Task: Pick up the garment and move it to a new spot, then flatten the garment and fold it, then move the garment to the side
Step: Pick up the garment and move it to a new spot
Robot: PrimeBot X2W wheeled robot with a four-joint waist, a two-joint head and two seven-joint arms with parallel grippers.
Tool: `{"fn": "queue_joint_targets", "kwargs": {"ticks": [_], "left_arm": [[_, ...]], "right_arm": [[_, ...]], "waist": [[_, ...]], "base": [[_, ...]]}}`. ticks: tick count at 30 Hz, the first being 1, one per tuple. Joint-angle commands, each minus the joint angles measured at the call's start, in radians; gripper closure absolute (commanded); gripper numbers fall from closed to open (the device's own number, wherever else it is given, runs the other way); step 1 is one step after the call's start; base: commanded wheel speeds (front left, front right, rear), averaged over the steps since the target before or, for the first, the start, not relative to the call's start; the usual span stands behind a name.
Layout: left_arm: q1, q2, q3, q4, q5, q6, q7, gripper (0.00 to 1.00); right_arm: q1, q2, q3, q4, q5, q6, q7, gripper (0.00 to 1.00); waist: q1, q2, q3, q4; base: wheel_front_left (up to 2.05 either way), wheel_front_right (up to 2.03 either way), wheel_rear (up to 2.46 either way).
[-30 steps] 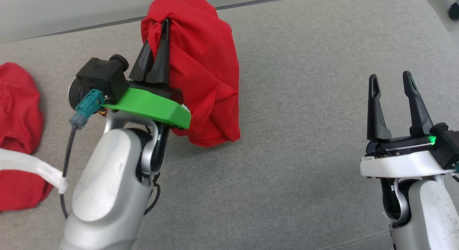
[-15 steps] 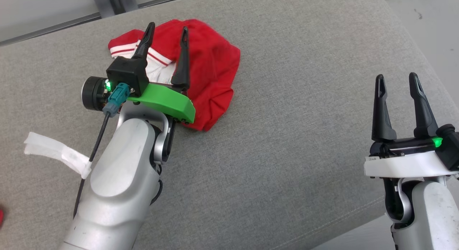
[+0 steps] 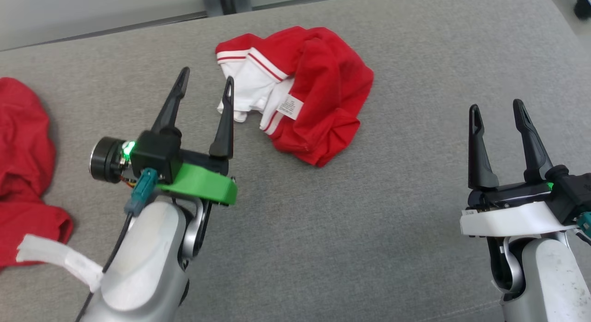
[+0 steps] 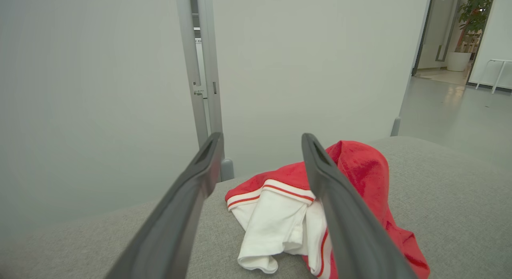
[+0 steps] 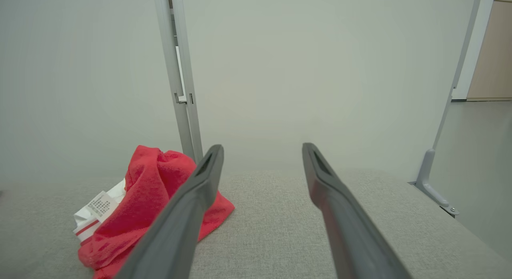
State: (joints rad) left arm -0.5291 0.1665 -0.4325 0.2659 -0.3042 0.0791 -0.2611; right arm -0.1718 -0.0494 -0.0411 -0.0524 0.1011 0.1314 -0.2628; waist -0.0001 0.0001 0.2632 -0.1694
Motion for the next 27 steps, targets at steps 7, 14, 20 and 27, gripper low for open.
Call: {"fn": "queue_joint_targets", "kwargs": {"ticks": [7,14,20,27], "left_arm": [[0.228,0.015,0.027,-0.19,0.066,-0.027,-0.003,0.0],[0.375,-0.058,0.101,-0.261,0.123,-0.029,-0.003,0.0],[0.419,-0.103,0.168,-0.286,0.145,-0.043,-0.003,0.0],[0.428,-0.114,0.184,-0.272,0.171,-0.075,-0.004,0.0]], "right_arm": [[0.027,-0.002,0.019,0.007,-0.029,-0.001,-0.003,0.0],[0.051,-0.002,0.028,0.013,-0.033,-0.001,-0.003,0.0],[0.061,-0.002,0.046,0.021,-0.027,-0.001,-0.003,0.0],[0.058,-0.002,0.06,0.028,-0.022,-0.001,-0.003,0.0]], "waist": [[0.0001,-0.0001,-0.088,0.154],[0.0001,-0.0001,-0.106,0.186],[0.0001,-0.0001,-0.109,0.192],[0.0001,-0.0001,-0.106,0.184]], "base": [[0.0,0.0,0.0],[0.0,0.0,0.0],[0.0,0.0,0.0],[0.0,0.0,0.0]]}}
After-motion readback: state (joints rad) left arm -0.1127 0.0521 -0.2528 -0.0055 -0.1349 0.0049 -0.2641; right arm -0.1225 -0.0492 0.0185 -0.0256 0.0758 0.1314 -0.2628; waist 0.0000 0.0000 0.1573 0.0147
